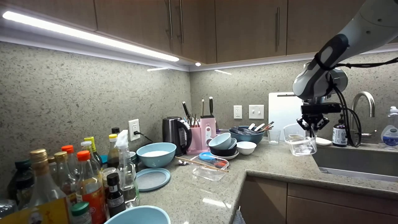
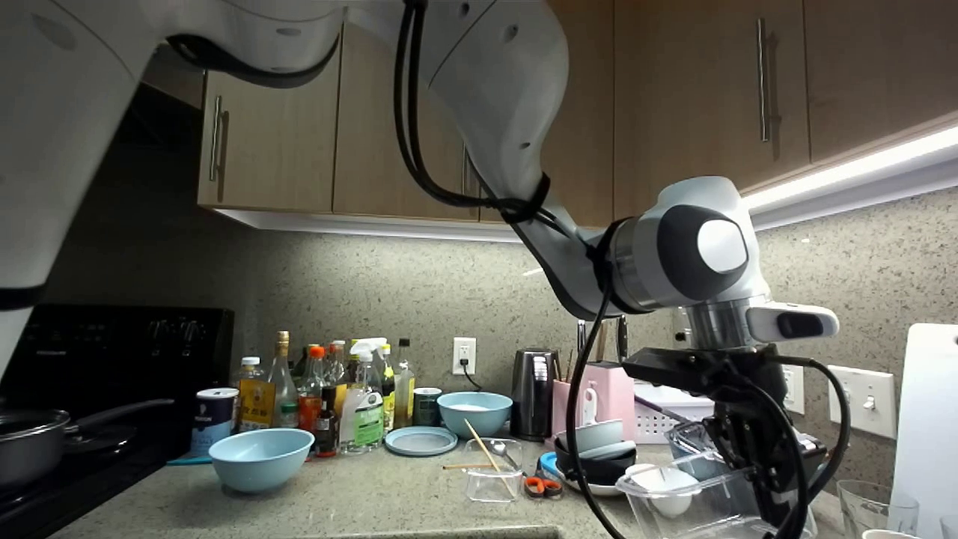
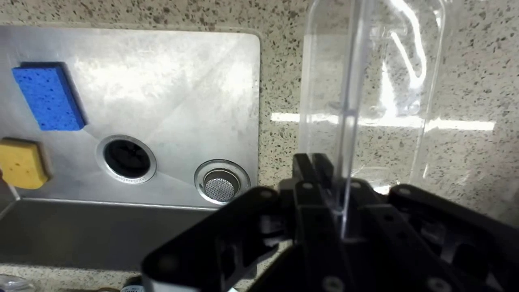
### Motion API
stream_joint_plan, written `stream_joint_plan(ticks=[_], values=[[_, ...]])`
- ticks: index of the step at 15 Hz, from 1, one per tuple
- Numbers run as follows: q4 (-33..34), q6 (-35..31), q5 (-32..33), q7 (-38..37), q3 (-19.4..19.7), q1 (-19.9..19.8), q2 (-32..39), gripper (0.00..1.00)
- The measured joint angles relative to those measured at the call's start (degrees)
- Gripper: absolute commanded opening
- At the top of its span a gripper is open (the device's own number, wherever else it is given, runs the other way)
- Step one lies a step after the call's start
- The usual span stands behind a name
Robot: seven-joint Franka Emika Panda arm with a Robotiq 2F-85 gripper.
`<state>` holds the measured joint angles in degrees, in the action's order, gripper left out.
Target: Remove the clear bowl from the blue bowl and set it down on the right side of the counter
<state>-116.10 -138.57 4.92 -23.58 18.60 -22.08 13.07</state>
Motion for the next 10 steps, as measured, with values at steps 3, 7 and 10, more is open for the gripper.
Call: stream_joint_plan(ticks=[3, 7, 10], values=[[3.3, 2.2, -0.1, 0.0, 0.6, 0.5, 4.0, 0.07], [11.1, 7.8, -2.3, 0.0, 0.8, 0.5, 11.6, 0.08], [17.5, 12.7, -3.9, -0.6, 1.2, 0.3, 17.3, 0.07]])
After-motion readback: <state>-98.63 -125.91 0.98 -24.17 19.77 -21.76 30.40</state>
